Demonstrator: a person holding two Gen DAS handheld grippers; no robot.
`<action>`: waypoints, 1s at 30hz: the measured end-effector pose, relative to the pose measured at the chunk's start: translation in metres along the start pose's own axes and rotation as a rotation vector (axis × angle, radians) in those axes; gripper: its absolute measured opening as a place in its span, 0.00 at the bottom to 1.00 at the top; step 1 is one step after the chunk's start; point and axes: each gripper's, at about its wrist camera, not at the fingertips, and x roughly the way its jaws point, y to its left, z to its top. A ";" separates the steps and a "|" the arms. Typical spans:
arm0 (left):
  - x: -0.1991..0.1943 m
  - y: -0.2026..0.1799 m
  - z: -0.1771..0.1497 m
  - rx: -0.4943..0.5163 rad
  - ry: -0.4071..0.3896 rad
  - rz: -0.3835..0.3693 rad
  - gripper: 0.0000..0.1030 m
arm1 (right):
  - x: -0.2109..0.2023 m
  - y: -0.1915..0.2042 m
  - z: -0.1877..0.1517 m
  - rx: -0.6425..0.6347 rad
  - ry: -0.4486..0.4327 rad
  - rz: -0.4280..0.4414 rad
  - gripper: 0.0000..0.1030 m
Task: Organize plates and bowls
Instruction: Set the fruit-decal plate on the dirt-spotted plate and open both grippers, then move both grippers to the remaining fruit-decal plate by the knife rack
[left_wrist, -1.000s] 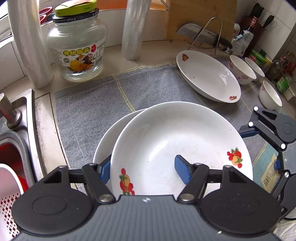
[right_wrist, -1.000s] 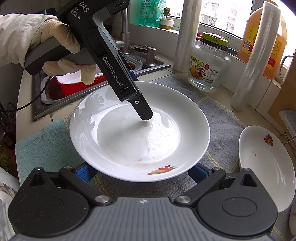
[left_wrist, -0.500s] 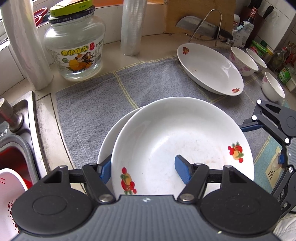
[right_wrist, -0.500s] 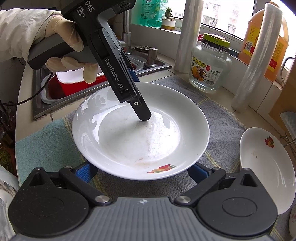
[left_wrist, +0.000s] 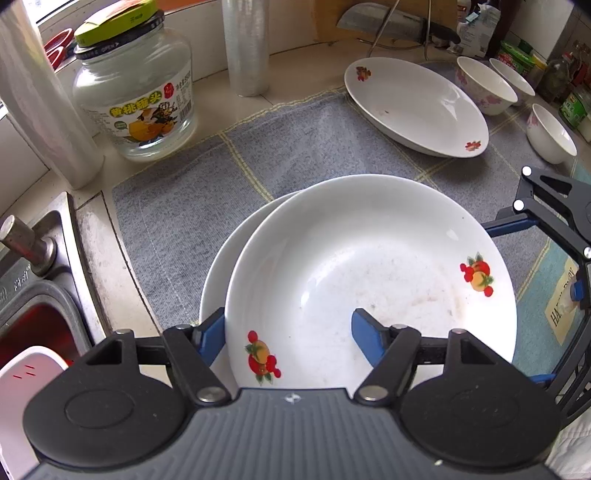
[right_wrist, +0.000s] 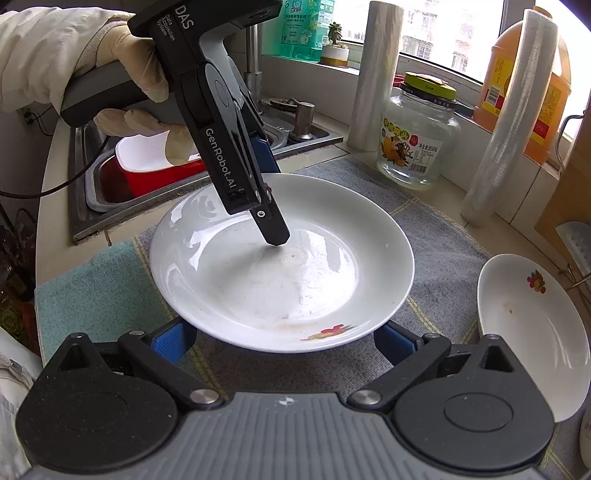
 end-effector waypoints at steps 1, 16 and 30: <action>0.000 -0.001 0.000 0.004 0.004 0.004 0.69 | -0.001 0.000 0.000 0.000 -0.002 0.000 1.00; -0.008 -0.001 0.000 0.014 -0.002 0.047 0.75 | -0.004 0.001 -0.001 0.002 -0.011 -0.003 1.00; -0.049 -0.022 -0.023 -0.063 -0.289 0.095 0.87 | -0.012 -0.003 -0.016 0.082 0.032 -0.093 1.00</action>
